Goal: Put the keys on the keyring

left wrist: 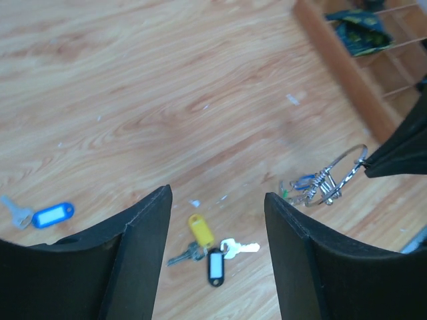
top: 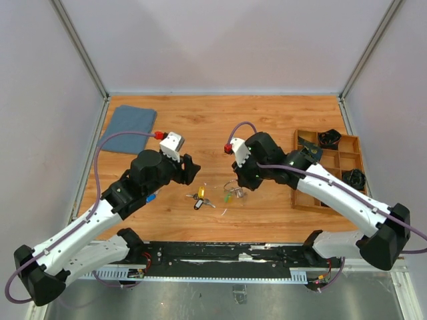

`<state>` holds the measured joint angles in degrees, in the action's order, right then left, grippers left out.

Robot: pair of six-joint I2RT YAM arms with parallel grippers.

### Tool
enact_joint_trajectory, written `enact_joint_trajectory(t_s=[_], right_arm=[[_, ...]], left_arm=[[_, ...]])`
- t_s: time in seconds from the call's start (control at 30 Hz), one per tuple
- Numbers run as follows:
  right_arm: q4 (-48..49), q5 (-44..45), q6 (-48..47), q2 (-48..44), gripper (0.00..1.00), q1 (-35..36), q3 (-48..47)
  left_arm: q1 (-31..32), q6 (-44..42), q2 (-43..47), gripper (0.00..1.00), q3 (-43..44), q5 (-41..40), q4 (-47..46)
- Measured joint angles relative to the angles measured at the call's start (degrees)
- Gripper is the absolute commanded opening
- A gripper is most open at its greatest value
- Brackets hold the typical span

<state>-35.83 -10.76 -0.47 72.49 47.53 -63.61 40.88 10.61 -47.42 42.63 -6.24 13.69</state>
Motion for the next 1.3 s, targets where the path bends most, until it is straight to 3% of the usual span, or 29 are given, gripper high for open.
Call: enact_joint_trajectory(t_s=[0.27,0.53,1.03,1.3], right_arm=[[-16.4,-11.1,-3.7,-0.6,0.01,-6.7,-12.9],[-26.7,-20.2,-4.0,0.8,0.01,-9.6,-22.5],[-31.1,-21.4,1.3,0.9,0.01,-9.7,-27.8],[-31.8,-20.9,3.2,0.7,0.01,-9.7,-27.9]], left_arm=[[9.5,-4.3,0.0,0.69,3.4,0.7,-6.1],[22.2,-12.4,-3.7,0.7,7.5,-4.4,-11.1],[35.4,-22.6,-14.5,0.76,11.0,-11.6,-16.5],[37.7,-25.7,-16.8,0.73,11.0,-16.9,-17.1]])
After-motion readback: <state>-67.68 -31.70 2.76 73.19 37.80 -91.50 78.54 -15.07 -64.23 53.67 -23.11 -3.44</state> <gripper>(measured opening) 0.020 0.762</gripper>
